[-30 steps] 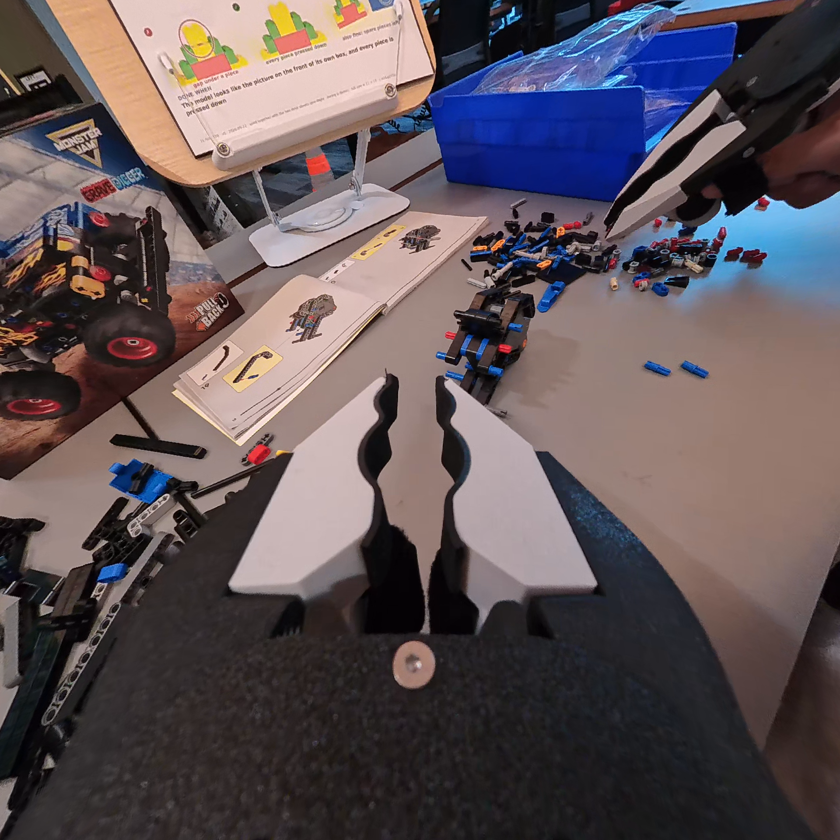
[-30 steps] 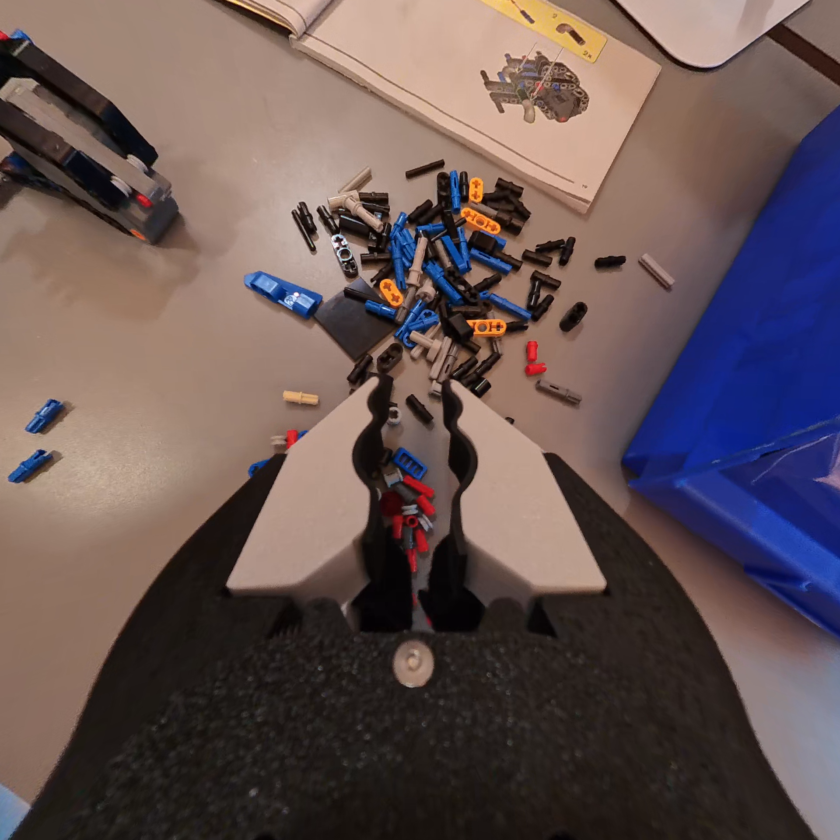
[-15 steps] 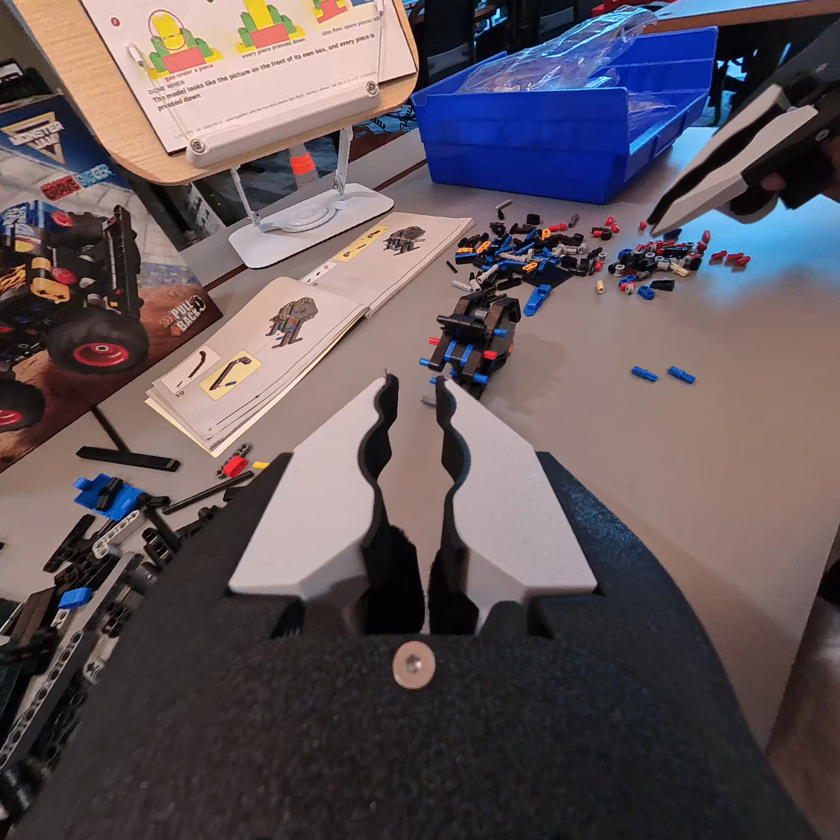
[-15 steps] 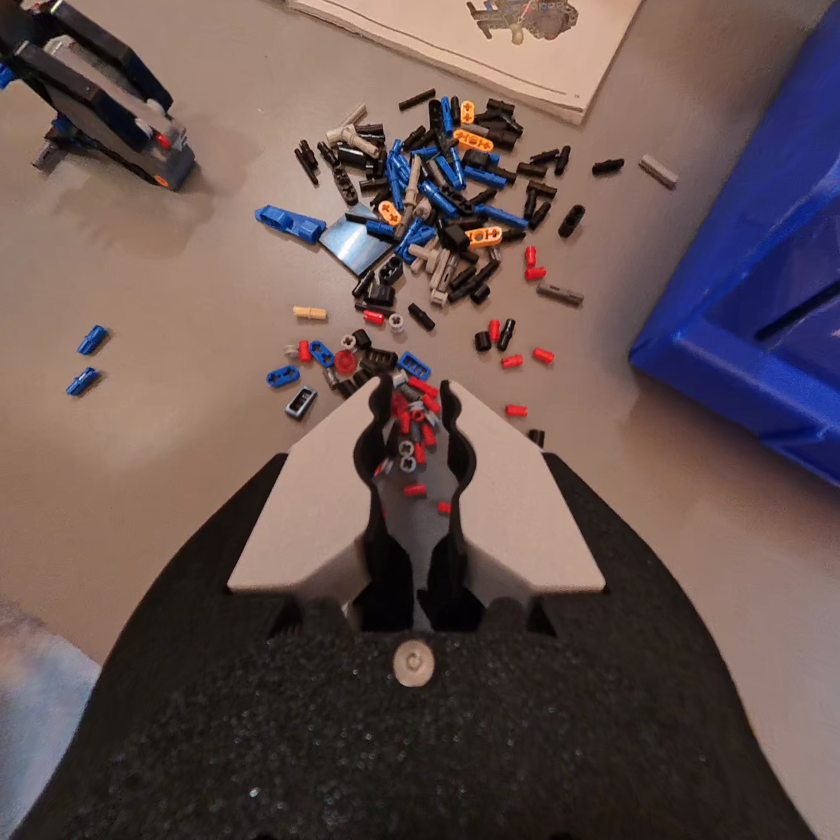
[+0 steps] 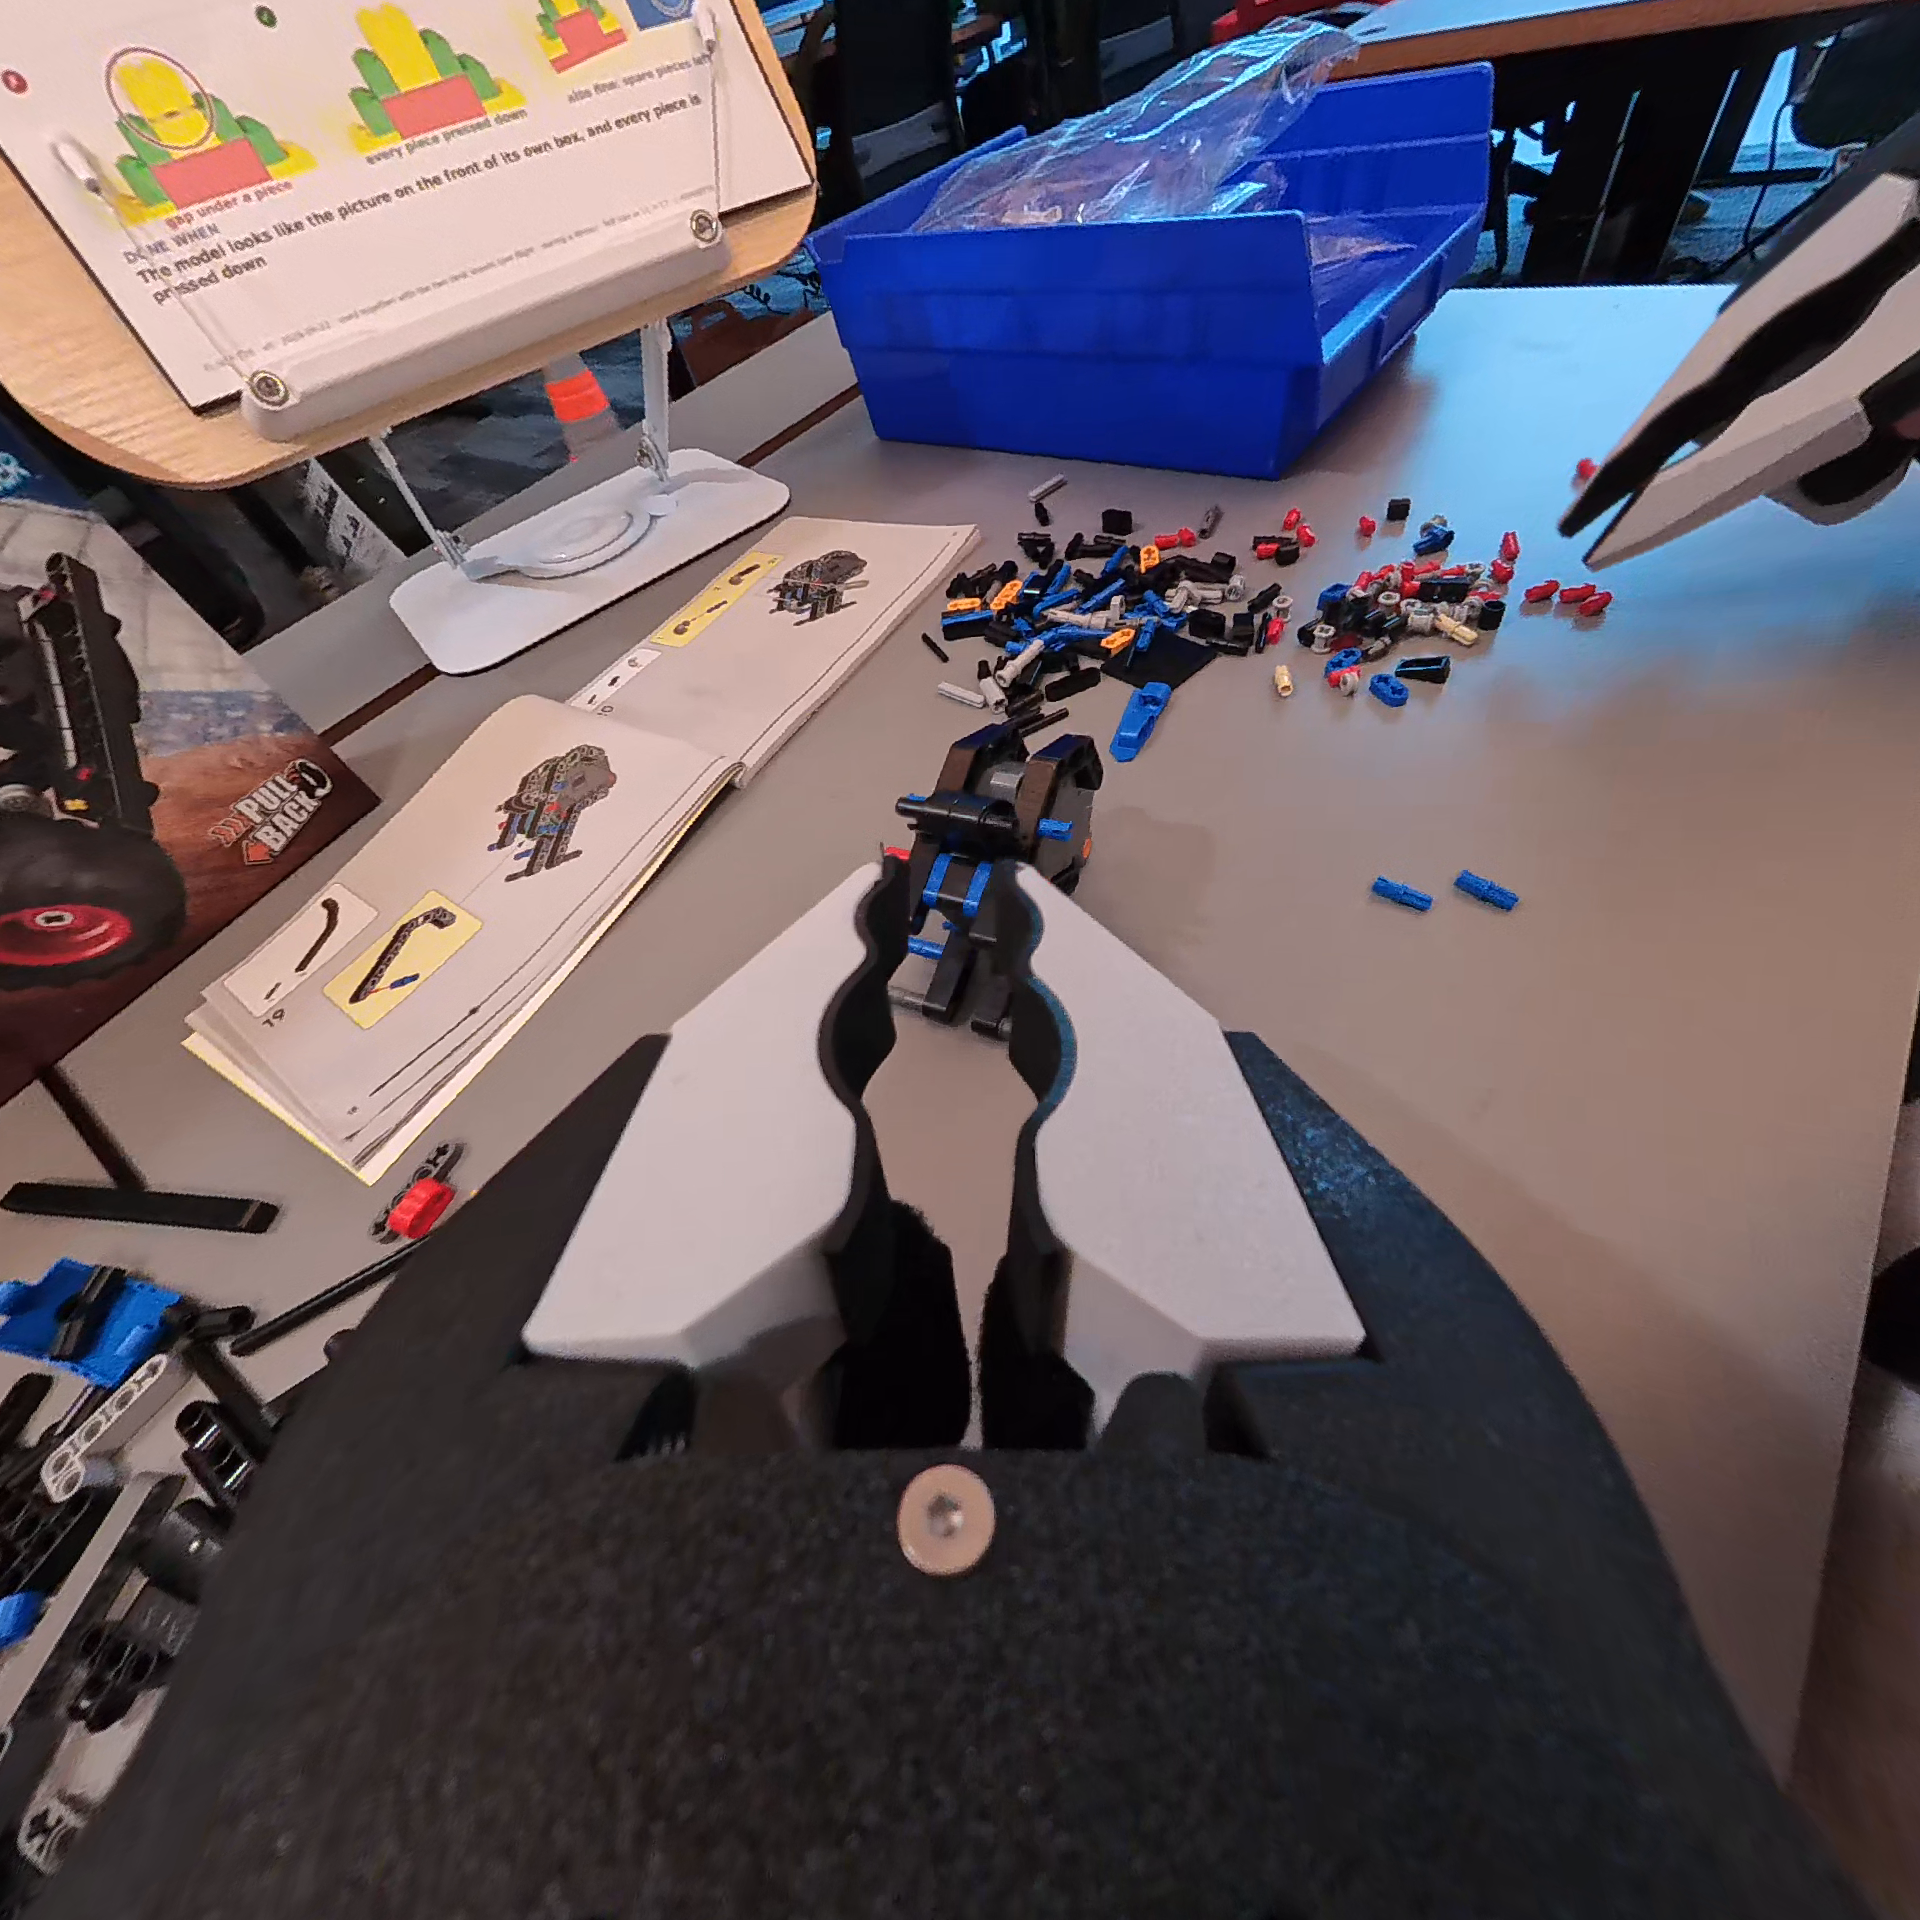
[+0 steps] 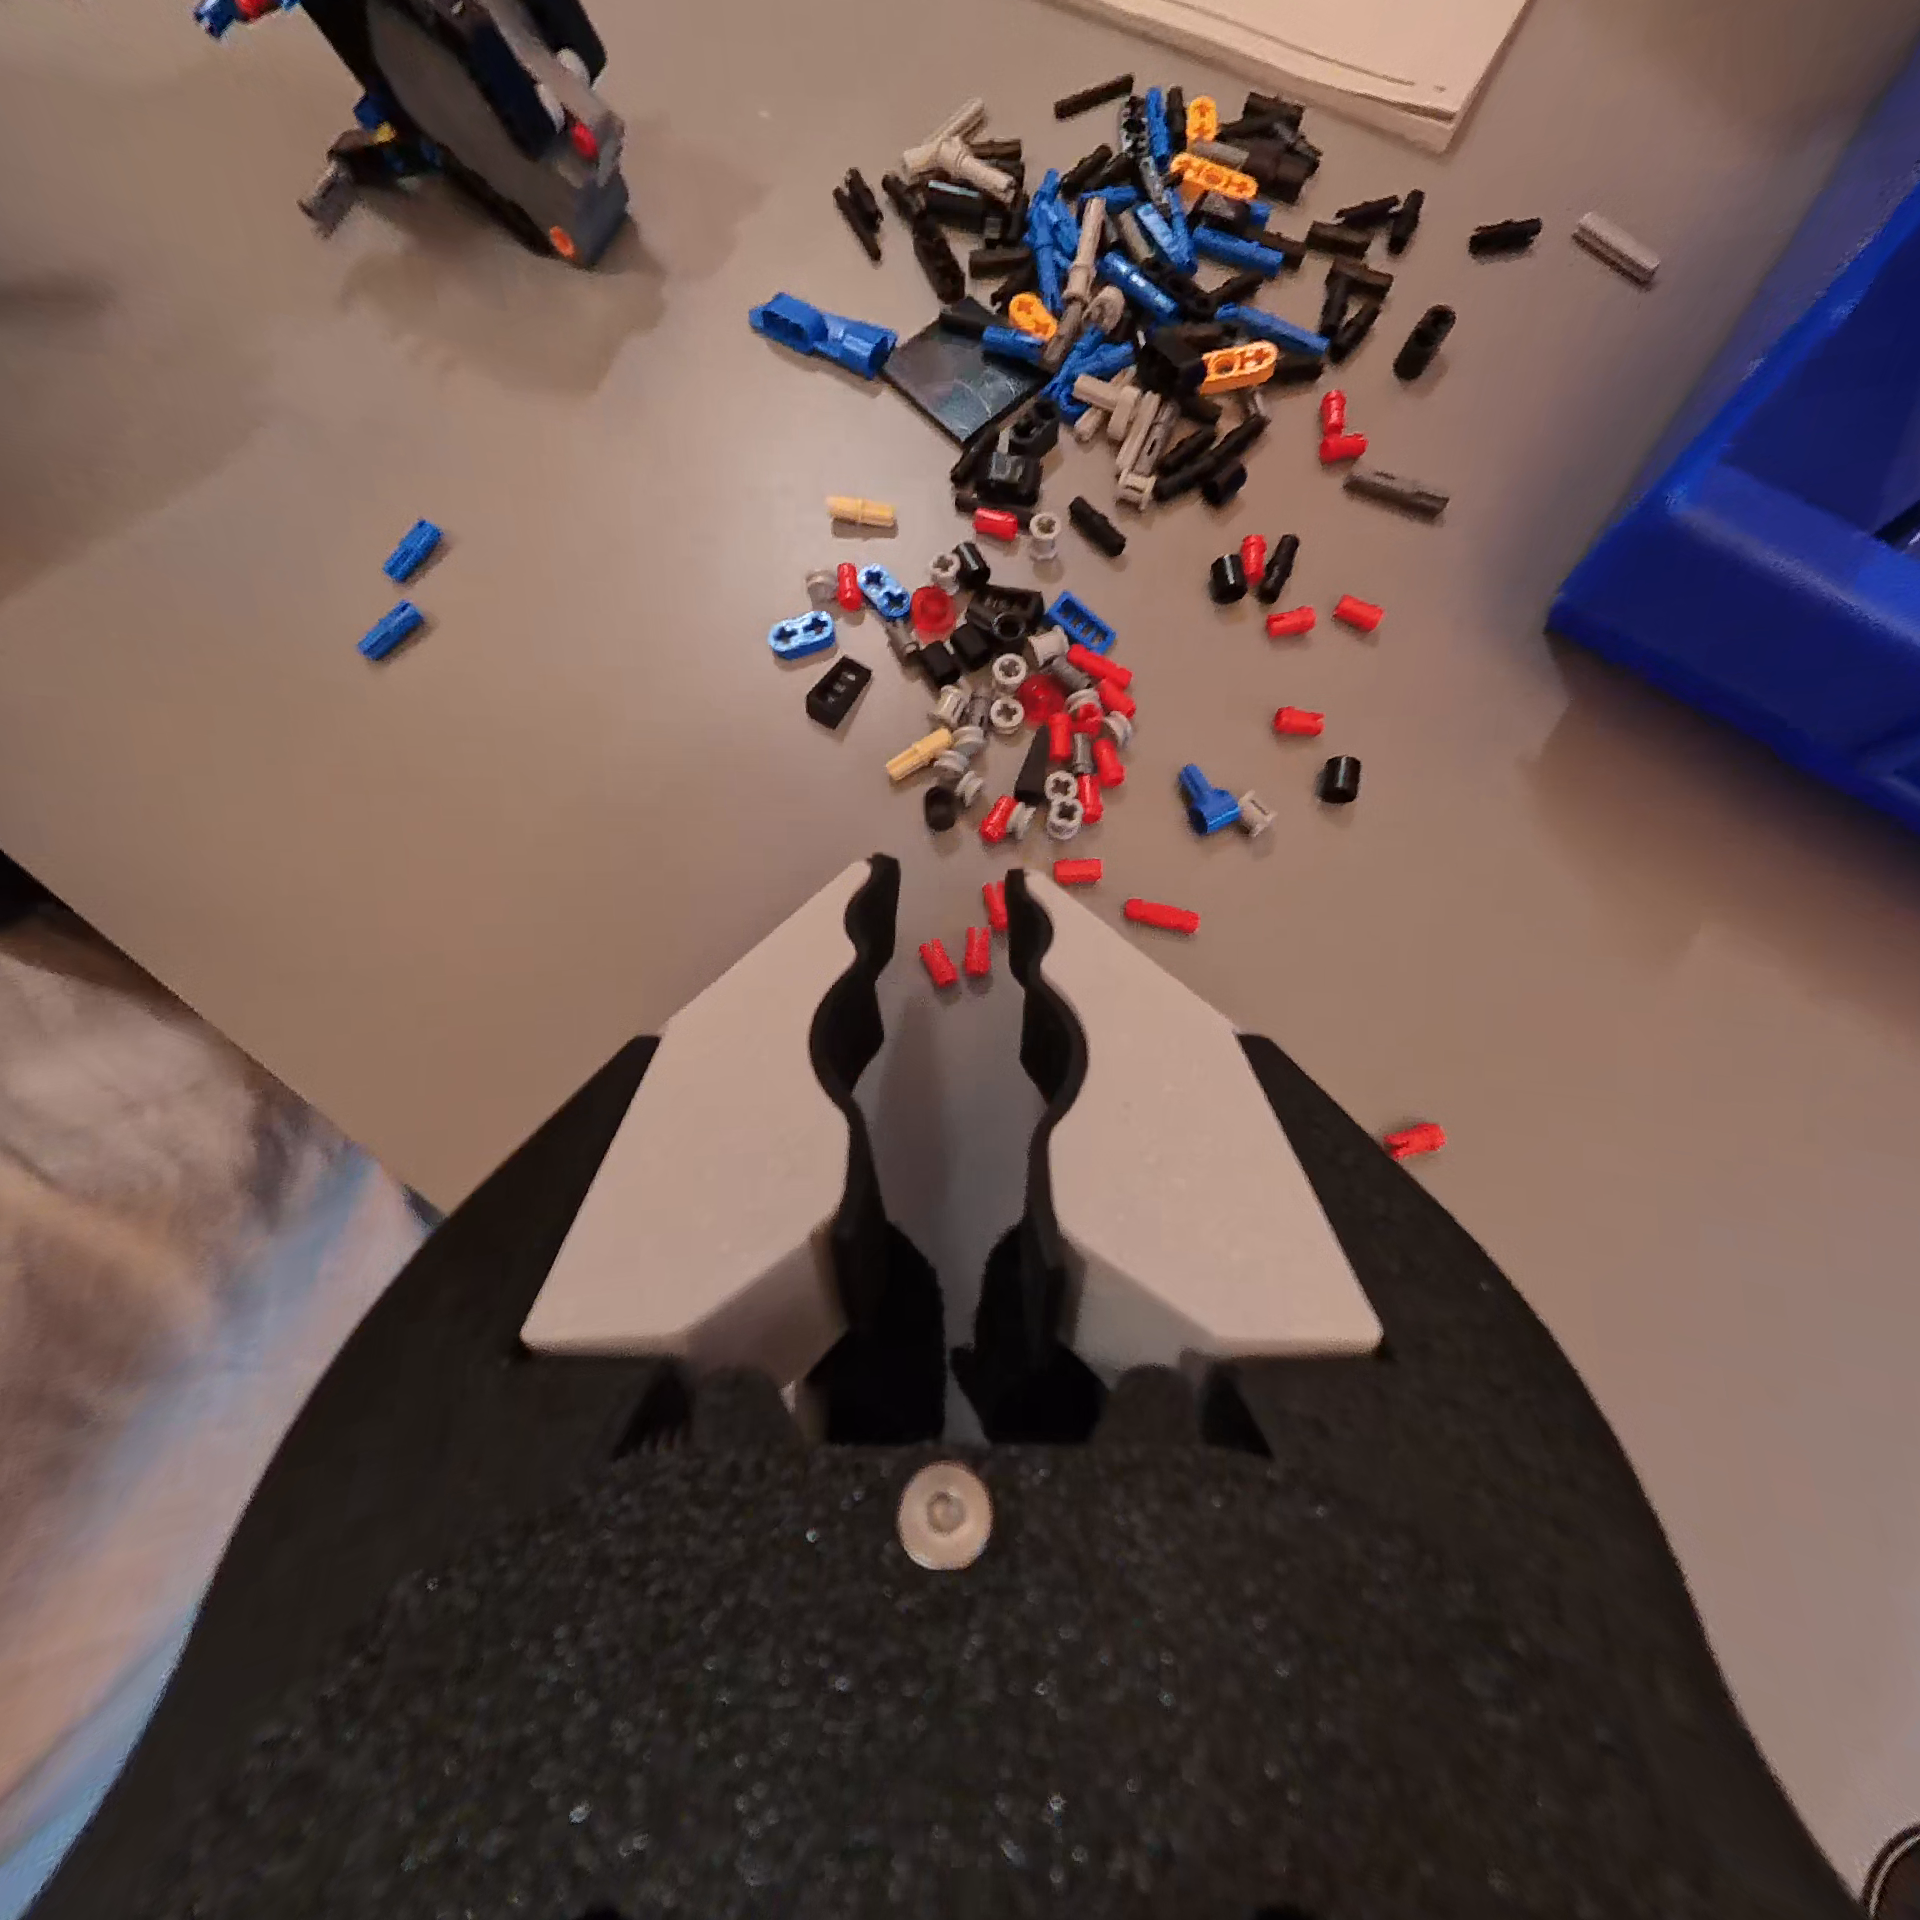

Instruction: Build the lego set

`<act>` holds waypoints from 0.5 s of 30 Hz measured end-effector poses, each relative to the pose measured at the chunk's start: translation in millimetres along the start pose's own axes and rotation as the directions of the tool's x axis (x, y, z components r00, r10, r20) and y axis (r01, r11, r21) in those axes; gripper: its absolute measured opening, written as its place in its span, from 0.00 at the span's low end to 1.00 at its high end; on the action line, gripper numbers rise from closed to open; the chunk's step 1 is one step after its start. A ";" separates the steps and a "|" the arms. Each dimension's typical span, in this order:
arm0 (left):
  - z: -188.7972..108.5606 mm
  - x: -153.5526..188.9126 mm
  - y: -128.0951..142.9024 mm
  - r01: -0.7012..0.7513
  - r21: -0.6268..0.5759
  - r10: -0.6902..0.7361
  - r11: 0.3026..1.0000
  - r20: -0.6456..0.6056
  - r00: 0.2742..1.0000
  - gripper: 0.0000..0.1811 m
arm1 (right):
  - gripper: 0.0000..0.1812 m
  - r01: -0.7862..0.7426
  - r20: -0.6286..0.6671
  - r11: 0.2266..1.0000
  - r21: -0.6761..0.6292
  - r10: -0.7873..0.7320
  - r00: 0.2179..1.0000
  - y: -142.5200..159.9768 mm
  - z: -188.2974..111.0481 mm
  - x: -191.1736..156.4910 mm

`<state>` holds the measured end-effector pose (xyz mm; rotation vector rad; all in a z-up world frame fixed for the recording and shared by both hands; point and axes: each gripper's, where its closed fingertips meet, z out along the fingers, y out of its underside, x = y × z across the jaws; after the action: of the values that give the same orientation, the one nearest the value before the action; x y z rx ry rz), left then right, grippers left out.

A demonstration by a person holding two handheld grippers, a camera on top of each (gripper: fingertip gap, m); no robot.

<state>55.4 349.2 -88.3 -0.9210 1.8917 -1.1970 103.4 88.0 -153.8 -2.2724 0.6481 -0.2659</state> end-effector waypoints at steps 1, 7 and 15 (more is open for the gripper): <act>0.6 0.7 -0.4 -0.001 0.000 0.001 1.000 -0.002 1.000 0.08 | 0.11 0.007 0.000 1.000 -0.003 -0.007 1.000 1.0 0.1 -2.0; 3.4 4.4 -0.5 -0.014 -0.008 0.014 1.000 -0.013 1.000 0.08 | 0.11 0.017 0.030 1.000 0.004 -0.017 0.999 -0.8 5.2 -11.4; 0.6 3.9 0.2 0.008 -0.007 -0.008 1.000 -0.018 1.000 0.08 | 0.11 0.033 0.052 0.999 0.003 -0.033 0.998 -4.7 12.6 -16.1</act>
<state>53.9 345.7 -89.4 -0.9256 1.9088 -1.2083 96.1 106.9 -159.2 -2.2823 0.5835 -0.2230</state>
